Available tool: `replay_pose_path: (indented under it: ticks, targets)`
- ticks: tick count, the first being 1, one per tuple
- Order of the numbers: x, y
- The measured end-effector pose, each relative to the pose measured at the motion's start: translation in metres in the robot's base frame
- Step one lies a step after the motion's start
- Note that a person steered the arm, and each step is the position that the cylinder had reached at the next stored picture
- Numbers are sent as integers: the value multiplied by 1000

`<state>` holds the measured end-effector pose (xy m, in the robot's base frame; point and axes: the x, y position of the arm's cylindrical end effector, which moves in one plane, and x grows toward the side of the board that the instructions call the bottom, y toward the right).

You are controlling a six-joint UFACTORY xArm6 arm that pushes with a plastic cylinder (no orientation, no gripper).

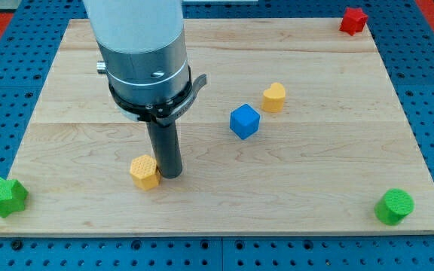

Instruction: Move red circle to the top left

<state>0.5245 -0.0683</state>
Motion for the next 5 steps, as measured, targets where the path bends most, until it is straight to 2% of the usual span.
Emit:
replay_pose_path:
  ticks: [2, 3, 4, 5]
  targets:
    - [-105, 12]
    - [-147, -8]
    - [-177, -47]
    - [-174, -30]
